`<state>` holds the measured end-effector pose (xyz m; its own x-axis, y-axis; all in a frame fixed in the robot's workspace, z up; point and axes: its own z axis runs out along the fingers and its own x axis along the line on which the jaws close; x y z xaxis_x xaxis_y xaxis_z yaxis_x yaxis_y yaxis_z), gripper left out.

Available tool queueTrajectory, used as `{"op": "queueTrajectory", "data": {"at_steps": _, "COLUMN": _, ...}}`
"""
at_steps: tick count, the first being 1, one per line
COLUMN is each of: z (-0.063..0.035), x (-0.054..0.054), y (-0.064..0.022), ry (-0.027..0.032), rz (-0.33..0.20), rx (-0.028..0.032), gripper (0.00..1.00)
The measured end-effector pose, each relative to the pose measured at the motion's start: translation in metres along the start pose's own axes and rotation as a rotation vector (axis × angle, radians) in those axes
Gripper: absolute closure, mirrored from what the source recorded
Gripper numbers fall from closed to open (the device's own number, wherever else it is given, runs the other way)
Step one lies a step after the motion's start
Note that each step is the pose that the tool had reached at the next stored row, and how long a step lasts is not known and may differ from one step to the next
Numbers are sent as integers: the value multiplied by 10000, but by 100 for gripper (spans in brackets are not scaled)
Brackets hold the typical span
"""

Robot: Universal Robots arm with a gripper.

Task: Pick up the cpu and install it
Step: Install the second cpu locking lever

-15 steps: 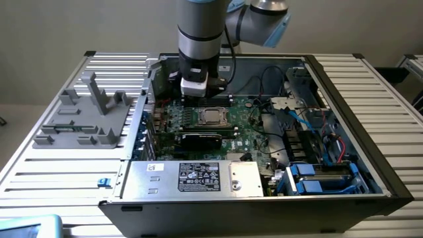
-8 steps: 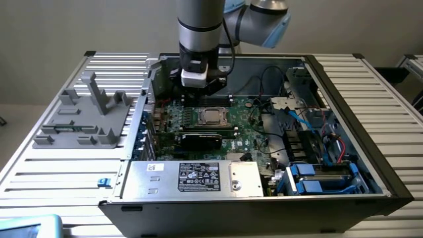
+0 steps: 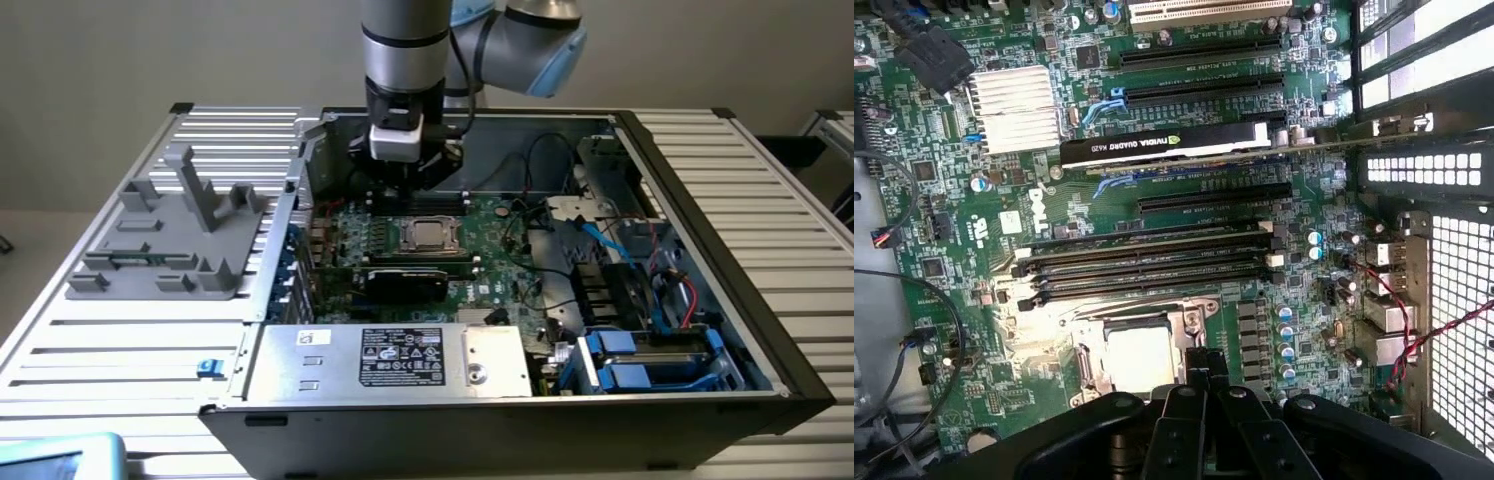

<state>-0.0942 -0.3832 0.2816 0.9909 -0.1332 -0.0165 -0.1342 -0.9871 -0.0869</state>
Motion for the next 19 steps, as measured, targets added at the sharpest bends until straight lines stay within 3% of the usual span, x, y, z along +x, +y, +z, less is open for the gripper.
{"op": "queueTrajectory", "data": {"at_steps": 1, "z": -2, "x": 6, "y": -17, "ry": 37, "rz": -2, "rx": -79, "gripper": 89}}
{"op": "queueTrajectory", "data": {"at_steps": 3, "z": -14, "x": 22, "y": -43, "ry": 106, "rz": -7, "rx": -138, "gripper": 89}}
{"op": "queueTrajectory", "data": {"at_steps": 8, "z": -80, "x": 112, "y": -91, "ry": 201, "rz": -15, "rx": -130, "gripper": 89}}
{"op": "queueTrajectory", "data": {"at_steps": 13, "z": -117, "x": 170, "y": -192, "ry": 286, "rz": -20, "rx": -177, "gripper": 89}}
{"op": "queueTrajectory", "data": {"at_steps": 16, "z": -126, "x": 202, "y": -236, "ry": 309, "rz": -25, "rx": -219, "gripper": 89}}
{"op": "queueTrajectory", "data": {"at_steps": 19, "z": -126, "x": 204, "y": -238, "ry": 311, "rz": -23, "rx": -222, "gripper": 89}}
